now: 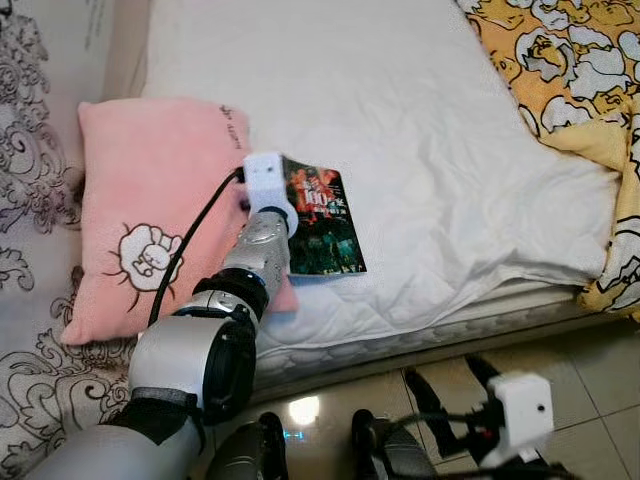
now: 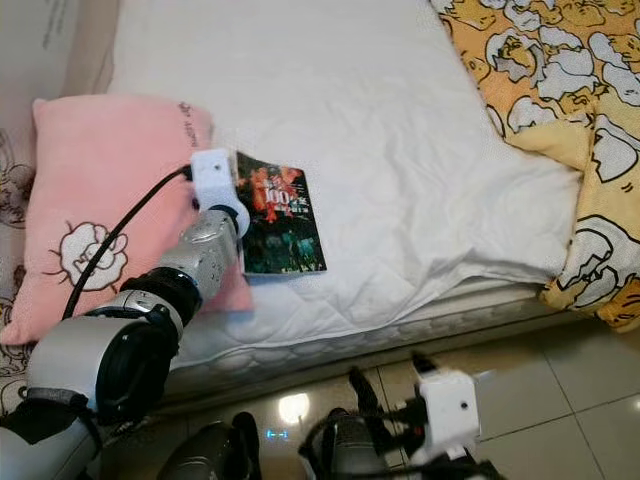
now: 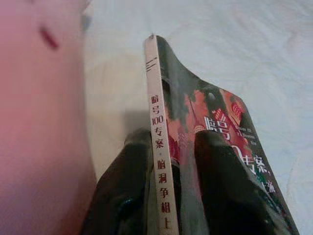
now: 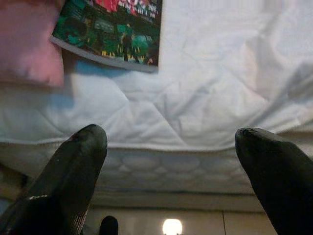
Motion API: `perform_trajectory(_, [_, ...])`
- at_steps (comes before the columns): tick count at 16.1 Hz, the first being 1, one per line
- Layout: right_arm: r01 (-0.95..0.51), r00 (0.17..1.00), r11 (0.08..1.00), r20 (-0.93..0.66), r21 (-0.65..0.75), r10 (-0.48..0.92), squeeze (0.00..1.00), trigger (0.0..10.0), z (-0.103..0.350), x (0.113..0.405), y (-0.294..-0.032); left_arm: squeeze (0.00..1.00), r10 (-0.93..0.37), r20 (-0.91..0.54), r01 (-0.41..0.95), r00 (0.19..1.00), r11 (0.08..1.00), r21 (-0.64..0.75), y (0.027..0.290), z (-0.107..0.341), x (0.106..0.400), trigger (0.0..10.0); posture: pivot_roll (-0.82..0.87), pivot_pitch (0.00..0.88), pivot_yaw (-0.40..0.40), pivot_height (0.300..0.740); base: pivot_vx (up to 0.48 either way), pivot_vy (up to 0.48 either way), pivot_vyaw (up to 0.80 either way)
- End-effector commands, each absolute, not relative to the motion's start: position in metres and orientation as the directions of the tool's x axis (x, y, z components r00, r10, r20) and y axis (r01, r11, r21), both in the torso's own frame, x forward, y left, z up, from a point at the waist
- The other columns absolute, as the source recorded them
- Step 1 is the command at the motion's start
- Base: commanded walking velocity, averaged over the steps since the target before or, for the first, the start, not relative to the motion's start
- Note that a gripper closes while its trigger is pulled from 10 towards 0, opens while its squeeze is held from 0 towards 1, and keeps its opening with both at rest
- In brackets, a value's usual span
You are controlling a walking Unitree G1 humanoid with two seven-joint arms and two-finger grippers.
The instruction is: Clean up the room
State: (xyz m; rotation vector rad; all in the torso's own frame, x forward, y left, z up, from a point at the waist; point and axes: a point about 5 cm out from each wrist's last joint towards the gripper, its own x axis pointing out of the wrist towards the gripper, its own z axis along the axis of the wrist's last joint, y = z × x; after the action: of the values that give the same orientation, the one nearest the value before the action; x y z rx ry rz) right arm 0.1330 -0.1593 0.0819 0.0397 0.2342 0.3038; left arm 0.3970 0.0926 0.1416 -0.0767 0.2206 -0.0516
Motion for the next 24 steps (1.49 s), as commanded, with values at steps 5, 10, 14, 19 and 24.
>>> perform_trajectory(5, [-0.290, 0.917, 0.953, -0.257, 0.093, 0.304, 0.00, 10.0, 0.068, 0.140, -0.161, 1.00, -0.093, -0.194, 0.106, 0.977, 0.993, 0.059, 0.100, 0.153, 0.403, 10.0, -0.23, 0.198, -0.032, 0.740, 0.000, 0.000, 0.00])
perform_trajectory(10, [-0.280, 0.943, 0.958, -0.173, 0.053, 0.285, 0.00, 10.0, 0.076, 0.169, -0.162, 1.00, -0.068, -0.095, 0.084, 0.993, 0.981, 0.172, 0.124, 0.178, 0.412, 10.0, -0.21, 0.114, -0.003, 0.740, 0.000, 0.000, 0.00])
perform_trajectory(14, [-0.113, 0.992, 0.993, -0.060, 0.029, 0.114, 0.00, 10.0, 0.084, 0.205, -0.185, 1.00, -0.227, 0.026, 0.227, 0.974, 0.974, 0.011, 0.122, 0.162, 0.396, 10.0, -0.11, 0.016, 0.029, 0.740, 0.000, 0.000, 0.00])
perform_trajectory(19, [-0.075, 0.996, 0.997, -0.037, 0.034, 0.077, 0.00, 10.0, 0.080, 0.229, -0.187, 0.00, -0.054, -0.074, 0.043, 0.996, 0.988, -0.147, 0.148, 0.095, 0.348, 10.0, -0.06, 0.000, 0.029, 0.740, 0.000, -0.192, 0.00])
perform_trajectory(24, [-0.131, 0.990, 0.991, -0.044, 0.017, 0.131, 0.00, 10.0, 0.072, 0.241, -0.187, 0.00, -0.091, -0.135, 0.075, 0.987, 0.990, -0.117, 0.135, 0.065, 0.304, 10.0, -0.04, 0.000, 0.005, 0.740, 0.000, -0.480, 0.00])
